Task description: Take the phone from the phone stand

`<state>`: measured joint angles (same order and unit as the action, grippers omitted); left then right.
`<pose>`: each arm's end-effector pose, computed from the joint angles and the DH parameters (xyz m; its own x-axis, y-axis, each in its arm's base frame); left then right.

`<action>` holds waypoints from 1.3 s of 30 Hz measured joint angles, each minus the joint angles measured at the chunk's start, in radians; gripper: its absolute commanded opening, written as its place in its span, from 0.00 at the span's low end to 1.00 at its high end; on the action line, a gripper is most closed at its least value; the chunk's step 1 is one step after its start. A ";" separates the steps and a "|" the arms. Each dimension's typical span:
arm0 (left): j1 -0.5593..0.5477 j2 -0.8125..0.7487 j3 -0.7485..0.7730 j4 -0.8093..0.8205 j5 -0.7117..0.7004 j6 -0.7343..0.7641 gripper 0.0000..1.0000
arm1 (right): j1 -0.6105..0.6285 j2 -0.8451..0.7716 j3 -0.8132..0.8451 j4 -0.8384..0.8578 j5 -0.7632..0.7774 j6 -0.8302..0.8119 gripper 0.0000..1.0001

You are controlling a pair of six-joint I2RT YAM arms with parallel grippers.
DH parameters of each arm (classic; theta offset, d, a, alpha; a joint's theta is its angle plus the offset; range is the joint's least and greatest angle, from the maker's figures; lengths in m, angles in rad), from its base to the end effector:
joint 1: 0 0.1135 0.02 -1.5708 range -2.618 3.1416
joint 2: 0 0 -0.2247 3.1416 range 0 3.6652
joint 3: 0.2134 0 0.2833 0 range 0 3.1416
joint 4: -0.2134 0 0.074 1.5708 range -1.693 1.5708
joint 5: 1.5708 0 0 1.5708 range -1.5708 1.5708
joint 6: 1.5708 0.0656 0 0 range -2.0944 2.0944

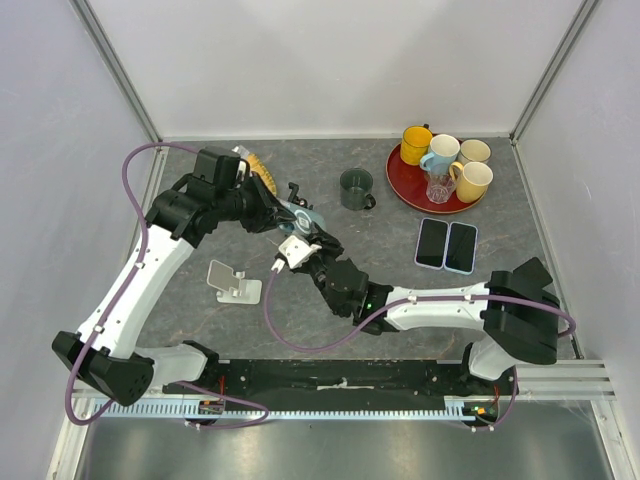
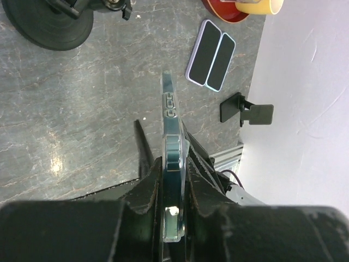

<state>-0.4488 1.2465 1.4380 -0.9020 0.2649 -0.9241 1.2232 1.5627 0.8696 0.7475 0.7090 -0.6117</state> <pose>0.2744 -0.1512 0.3485 -0.8310 -0.4547 -0.3205 -0.1089 0.6979 -0.7079 0.1741 0.3551 0.2142 0.2978 -0.4576 -0.8378 -0.3923 0.7414 -0.5444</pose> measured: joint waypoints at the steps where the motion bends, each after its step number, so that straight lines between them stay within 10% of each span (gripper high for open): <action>1: 0.000 0.001 0.000 0.000 0.004 0.001 0.02 | 0.005 0.005 0.000 0.008 0.009 -0.016 0.21; 4: 0.002 0.003 0.001 -0.006 0.008 -0.017 0.08 | 0.013 0.009 0.000 0.020 0.042 -0.052 0.00; 18: 0.027 -0.116 -0.039 0.160 -0.031 0.082 0.87 | 0.025 -0.108 -0.045 -0.190 0.077 0.133 0.00; 26: 0.027 -0.405 -0.217 0.308 -0.300 0.308 0.92 | -0.047 -0.282 -0.146 -0.441 0.054 0.395 0.00; 39: 0.027 -0.790 -0.633 0.475 -0.554 0.607 0.93 | -0.608 -0.366 -0.206 -0.668 -0.382 0.851 0.00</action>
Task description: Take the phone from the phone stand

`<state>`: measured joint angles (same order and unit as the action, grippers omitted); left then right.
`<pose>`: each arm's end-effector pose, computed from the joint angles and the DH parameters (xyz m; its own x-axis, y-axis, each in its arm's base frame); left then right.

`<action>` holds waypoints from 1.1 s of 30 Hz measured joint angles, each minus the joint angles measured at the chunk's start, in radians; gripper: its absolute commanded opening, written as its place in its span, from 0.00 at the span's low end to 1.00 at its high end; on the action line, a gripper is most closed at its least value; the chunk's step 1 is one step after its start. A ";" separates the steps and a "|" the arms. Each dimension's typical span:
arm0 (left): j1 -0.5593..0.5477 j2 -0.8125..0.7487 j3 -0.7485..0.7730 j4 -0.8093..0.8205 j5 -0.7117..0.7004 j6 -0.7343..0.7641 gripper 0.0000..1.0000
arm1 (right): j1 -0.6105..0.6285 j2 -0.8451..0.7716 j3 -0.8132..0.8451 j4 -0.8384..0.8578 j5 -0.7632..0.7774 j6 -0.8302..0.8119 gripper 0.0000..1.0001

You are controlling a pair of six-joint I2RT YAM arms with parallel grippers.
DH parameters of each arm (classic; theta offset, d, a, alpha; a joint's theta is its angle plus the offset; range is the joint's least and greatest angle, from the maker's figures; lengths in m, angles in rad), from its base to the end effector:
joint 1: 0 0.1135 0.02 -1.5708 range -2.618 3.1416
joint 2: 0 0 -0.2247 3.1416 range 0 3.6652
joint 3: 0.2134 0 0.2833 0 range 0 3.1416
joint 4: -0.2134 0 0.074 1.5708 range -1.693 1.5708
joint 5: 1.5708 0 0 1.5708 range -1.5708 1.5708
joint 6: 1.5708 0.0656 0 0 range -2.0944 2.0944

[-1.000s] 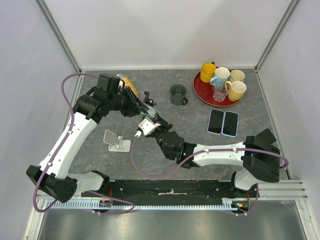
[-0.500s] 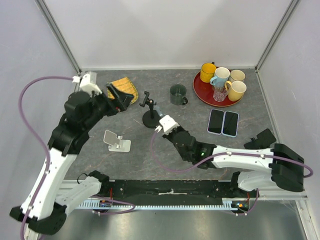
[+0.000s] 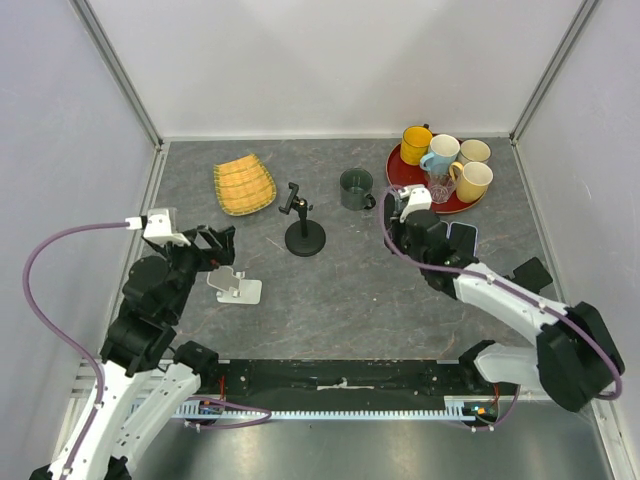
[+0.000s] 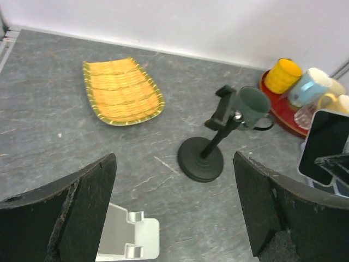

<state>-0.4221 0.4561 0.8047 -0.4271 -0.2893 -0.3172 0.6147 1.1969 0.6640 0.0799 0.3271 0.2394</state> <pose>0.1850 -0.0626 0.3527 -0.1095 -0.2785 -0.9542 0.1043 0.9514 -0.2897 0.2812 0.1727 0.1741 -0.4209 -0.0222 -0.9068 -0.2165 0.9733 0.0766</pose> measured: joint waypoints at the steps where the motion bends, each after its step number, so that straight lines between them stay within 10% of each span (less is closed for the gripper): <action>1: 0.000 -0.011 -0.023 0.002 -0.008 0.010 0.93 | -0.047 0.026 0.004 -0.008 -0.066 0.033 0.00; 17: 0.000 -0.065 -0.202 0.018 -0.120 0.079 0.89 | -0.347 0.391 0.094 0.003 -0.632 0.403 0.00; 33: 0.000 -0.052 -0.204 0.040 -0.128 0.102 0.87 | -0.470 0.515 0.151 -0.022 -0.779 0.352 0.34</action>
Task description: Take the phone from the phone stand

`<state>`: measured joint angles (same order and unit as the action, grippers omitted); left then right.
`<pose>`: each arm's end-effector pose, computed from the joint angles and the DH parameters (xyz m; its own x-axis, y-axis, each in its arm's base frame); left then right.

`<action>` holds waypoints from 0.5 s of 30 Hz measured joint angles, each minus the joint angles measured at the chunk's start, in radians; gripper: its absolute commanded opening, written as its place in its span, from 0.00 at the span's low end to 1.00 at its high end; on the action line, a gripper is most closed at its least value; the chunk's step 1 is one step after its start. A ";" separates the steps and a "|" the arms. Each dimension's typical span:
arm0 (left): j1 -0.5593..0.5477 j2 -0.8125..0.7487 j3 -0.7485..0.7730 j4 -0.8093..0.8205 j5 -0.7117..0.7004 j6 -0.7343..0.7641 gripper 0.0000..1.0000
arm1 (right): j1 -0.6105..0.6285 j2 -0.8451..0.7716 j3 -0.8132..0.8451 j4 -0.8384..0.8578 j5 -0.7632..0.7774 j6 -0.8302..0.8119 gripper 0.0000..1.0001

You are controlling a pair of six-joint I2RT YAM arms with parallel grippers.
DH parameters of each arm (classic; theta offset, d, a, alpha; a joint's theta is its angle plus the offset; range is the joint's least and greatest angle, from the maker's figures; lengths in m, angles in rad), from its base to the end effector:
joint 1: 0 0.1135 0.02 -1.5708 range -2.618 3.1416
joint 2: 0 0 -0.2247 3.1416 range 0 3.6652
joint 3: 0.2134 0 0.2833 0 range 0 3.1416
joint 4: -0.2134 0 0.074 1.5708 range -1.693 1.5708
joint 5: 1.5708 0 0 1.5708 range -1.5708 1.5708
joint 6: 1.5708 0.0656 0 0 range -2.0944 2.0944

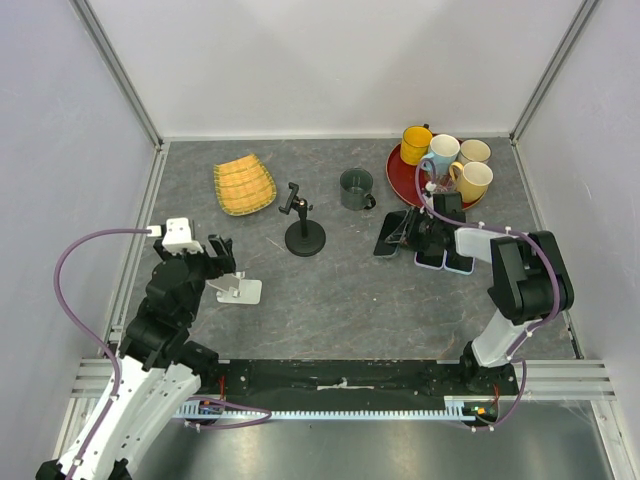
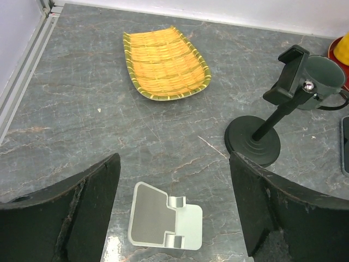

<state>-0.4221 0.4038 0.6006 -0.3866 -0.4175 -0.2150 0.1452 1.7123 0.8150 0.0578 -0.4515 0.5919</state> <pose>0.1977 -0.0596 0.2895 -0.1705 -0.1372 -0.9758 -0.0257 0.9905 -0.1348 0.3522 0.0804 0.0579 -0.8447 0.3839 -0.3730 0.0636 0.7640 0.6421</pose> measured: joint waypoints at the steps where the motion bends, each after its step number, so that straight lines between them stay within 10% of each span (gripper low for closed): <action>1: 0.000 0.005 0.000 0.000 0.000 0.000 0.87 | -0.003 0.000 0.001 -0.006 0.000 -0.008 0.35; 15: 0.000 0.023 -0.002 0.000 0.000 0.000 0.86 | -0.040 -0.035 0.024 -0.101 0.095 -0.145 0.76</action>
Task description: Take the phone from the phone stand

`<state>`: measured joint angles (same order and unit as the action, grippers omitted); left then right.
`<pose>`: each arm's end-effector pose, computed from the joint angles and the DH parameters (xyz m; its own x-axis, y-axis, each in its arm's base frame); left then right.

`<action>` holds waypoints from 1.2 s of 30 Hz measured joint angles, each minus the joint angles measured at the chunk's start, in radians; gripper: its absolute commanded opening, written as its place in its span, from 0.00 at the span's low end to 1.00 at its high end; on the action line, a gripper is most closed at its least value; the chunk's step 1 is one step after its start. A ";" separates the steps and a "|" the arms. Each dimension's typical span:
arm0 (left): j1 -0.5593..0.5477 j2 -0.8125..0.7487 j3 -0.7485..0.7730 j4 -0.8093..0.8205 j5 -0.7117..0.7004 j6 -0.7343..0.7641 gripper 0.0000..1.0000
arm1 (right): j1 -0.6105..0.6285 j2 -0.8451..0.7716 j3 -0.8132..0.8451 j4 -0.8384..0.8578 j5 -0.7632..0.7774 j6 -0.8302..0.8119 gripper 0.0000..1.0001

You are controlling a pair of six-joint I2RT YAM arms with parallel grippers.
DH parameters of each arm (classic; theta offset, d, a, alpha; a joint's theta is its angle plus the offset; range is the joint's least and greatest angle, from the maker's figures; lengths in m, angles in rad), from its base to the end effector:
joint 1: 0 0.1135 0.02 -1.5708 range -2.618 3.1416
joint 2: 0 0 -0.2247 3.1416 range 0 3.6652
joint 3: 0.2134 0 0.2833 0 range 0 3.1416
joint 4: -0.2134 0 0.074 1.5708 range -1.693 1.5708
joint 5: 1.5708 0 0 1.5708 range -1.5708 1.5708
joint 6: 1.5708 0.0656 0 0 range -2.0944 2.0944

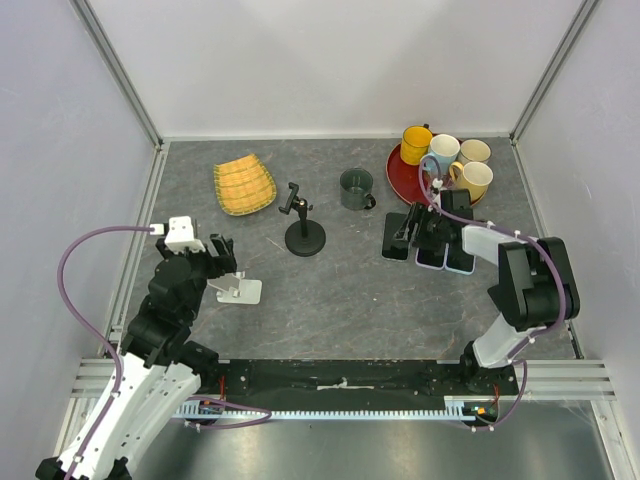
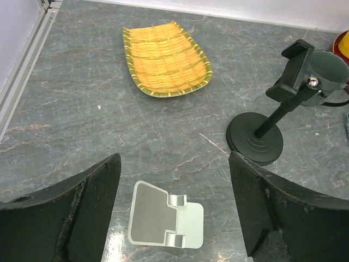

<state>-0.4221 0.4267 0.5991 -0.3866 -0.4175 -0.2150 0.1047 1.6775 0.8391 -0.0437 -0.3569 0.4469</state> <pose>0.2014 -0.0613 0.2846 -0.1922 -0.1274 -0.9730 -0.0286 0.9918 -0.1243 0.3554 0.0604 0.0666 -0.8302 0.3199 -0.4565 0.0444 0.8543 0.5179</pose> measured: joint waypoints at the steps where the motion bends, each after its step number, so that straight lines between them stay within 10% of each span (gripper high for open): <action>1: 0.000 0.003 0.000 0.000 0.000 0.000 0.86 | -0.001 -0.012 0.000 -0.013 0.018 -0.006 0.79; 7: 0.000 0.018 0.000 0.000 0.000 -0.001 0.86 | -0.002 -0.116 0.000 -0.089 0.126 -0.058 0.98; 22: 0.000 0.212 0.308 0.014 -0.024 0.009 0.87 | -0.005 -0.647 0.150 -0.168 0.542 -0.196 0.98; 36: 0.000 0.064 0.545 0.173 -0.069 0.144 1.00 | 0.043 -1.057 0.246 -0.108 0.844 -0.470 0.98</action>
<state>-0.4221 0.4911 1.1442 -0.2134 -0.4870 -0.0708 0.1478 0.6205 1.0851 -0.1513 0.4870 -0.0227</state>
